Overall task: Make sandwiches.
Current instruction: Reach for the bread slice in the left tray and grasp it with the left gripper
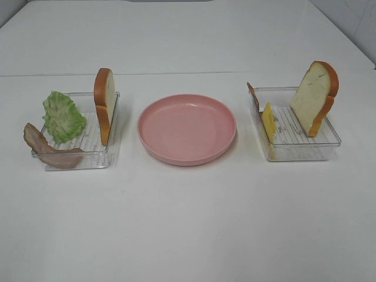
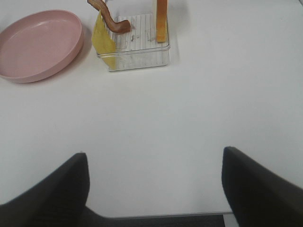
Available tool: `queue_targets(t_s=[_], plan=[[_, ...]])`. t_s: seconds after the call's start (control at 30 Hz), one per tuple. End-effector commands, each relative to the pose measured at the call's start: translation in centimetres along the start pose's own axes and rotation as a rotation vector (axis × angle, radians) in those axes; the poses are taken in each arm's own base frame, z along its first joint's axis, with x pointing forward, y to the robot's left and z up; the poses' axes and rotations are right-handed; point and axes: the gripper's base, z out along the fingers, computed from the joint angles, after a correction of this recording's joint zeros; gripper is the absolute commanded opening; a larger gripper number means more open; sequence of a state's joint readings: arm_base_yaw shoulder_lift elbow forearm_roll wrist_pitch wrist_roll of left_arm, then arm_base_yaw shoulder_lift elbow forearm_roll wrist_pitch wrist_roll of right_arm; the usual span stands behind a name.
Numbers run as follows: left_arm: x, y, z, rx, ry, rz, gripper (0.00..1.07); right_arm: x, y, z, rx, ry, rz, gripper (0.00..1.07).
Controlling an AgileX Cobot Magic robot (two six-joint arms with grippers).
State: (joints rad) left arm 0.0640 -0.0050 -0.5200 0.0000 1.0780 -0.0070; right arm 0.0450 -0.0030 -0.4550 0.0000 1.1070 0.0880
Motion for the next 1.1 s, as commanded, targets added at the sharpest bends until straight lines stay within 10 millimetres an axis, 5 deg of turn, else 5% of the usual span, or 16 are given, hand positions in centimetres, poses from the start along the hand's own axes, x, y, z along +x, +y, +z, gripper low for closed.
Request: queue_targets(t_s=[0.03, 0.67, 0.77, 0.83, 0.93, 1.0, 1.1], plan=[[0.1, 0.0, -0.1, 0.004, -0.014, -0.001, 0.98, 0.2, -0.1, -0.2, 0.004, -0.038, -0.008, 0.75], [0.0, 0.1, 0.1, -0.006, 0.015, 0.005, 0.98, 0.2, -0.1, -0.2, 0.004, -0.038, -0.008, 0.75], [-2.3, 0.0, 0.7, 0.002, 0.207, 0.0, 0.98, 0.2, -0.1, -0.2, 0.004, -0.038, -0.008, 0.75], [-6.3, 0.1, 1.7, -0.026, 0.364, -0.042, 0.98, 0.2, -0.1, -0.2, 0.004, -0.038, -0.008, 0.75], [-7.4, 0.1, 2.2, -0.037, 0.406, -0.061, 0.99, 0.2, -0.1, -0.2, 0.004, -0.038, -0.008, 0.75], [-13.0, 0.3, 5.8, -0.058, 0.519, -0.032, 1.02, 0.2, -0.1, -0.2, 0.004, -0.038, -0.008, 0.75], [-14.5, 0.3, 6.9, -0.053, 0.534, -0.014, 1.02, 0.2, -0.1, -0.2, 0.004, -0.038, -0.008, 0.75]])
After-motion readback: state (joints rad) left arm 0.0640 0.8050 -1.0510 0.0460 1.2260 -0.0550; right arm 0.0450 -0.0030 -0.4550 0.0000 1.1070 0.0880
